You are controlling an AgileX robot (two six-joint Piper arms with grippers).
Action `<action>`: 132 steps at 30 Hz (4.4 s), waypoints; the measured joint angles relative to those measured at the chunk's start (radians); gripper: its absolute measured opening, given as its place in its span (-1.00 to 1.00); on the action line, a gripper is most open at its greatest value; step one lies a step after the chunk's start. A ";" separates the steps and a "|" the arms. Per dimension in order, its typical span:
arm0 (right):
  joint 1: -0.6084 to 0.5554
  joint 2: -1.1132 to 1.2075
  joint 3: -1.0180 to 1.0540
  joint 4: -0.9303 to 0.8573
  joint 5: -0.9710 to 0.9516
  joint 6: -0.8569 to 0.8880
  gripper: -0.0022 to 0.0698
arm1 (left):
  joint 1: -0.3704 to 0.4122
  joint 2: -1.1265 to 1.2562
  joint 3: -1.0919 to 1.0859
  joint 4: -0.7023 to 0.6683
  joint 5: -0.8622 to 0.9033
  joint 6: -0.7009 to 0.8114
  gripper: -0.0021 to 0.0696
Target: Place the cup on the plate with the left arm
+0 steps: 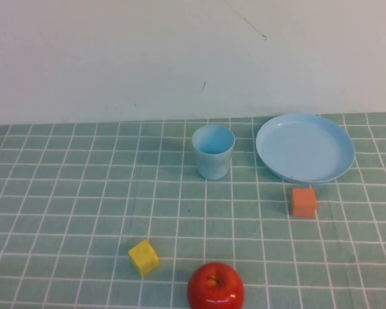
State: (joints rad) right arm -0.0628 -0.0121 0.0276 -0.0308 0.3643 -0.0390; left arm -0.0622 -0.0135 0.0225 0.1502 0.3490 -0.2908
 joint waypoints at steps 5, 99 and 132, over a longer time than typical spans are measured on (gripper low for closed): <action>0.000 0.000 0.000 0.000 0.000 0.000 -0.95 | 0.000 0.000 0.000 0.002 -0.006 0.000 -0.95; 0.000 0.000 0.000 0.000 0.000 0.000 -0.95 | 0.000 0.284 -0.430 -0.211 0.109 -0.300 -0.95; 0.000 0.000 0.000 0.000 0.000 0.000 -0.95 | -0.232 1.722 -1.491 -0.766 0.455 0.639 0.40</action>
State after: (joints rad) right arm -0.0628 -0.0121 0.0276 -0.0308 0.3643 -0.0390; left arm -0.2947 1.7086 -1.4683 -0.6159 0.8042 0.3486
